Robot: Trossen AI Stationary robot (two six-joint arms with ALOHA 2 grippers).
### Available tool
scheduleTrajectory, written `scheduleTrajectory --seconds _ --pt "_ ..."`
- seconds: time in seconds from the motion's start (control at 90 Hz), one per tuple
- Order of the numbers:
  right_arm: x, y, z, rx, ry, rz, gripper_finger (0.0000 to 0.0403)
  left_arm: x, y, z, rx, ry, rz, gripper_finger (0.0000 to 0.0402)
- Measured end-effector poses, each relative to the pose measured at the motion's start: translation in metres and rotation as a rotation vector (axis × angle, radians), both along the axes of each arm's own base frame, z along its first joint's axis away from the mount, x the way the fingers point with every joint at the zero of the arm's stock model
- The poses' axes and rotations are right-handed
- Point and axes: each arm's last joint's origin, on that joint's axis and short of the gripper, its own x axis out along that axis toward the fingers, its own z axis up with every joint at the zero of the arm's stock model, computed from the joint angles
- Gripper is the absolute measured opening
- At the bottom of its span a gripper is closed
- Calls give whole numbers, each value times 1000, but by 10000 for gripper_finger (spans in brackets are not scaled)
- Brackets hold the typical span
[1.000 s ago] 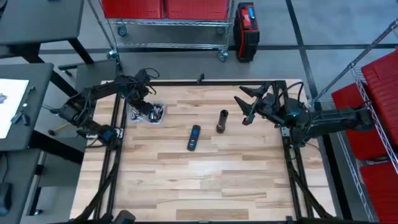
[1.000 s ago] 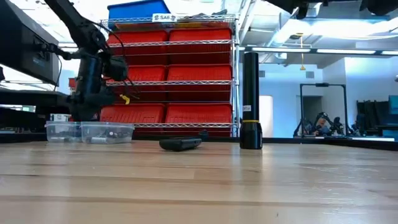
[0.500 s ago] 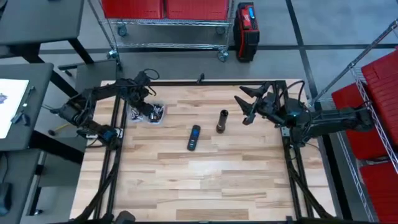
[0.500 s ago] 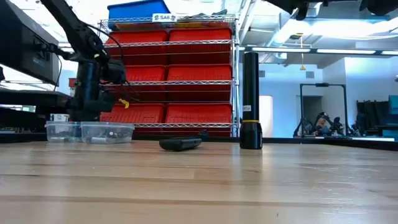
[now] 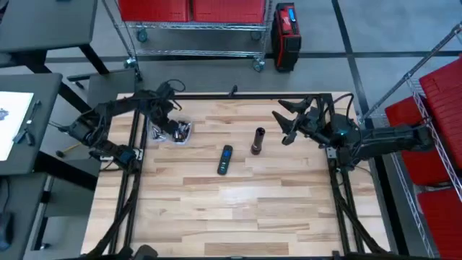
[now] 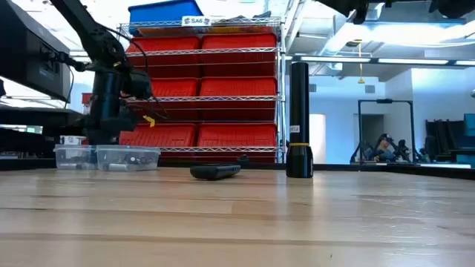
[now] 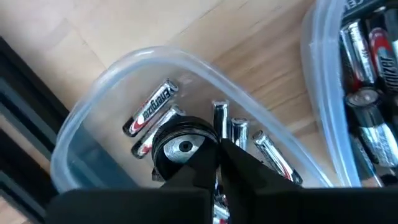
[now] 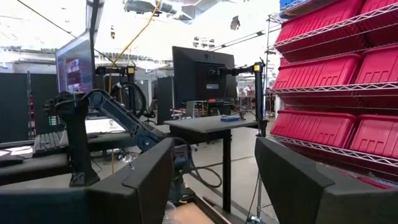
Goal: Insert battery
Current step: Move the flashlight lid to the center
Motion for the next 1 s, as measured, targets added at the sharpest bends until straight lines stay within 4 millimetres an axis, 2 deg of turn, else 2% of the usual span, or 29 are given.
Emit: scheduleTrajectory --seconds 0.211,0.322,0.478,0.556,0.733,0.878,1.0 --pt "0 0 0 -6 4 -3 214 14 4 31 50 -31 -47 0" --pt "0 0 0 -6 4 -3 214 23 1 54 93 -63 -82 0" --pt "0 0 -1 -5 10 -3 214 47 -8 84 144 -208 -179 0" --pt "0 0 -1 -5 16 -4 214 63 -14 91 158 -301 -245 0" --pt "1 0 -4 -2 50 -2 214 107 -39 86 123 -444 -342 0" --pt "2 0 -7 31 66 9 214 146 -60 64 81 -476 -408 0" --pt "3 1 -8 33 78 17 214 169 -71 41 28 -456 -422 0"
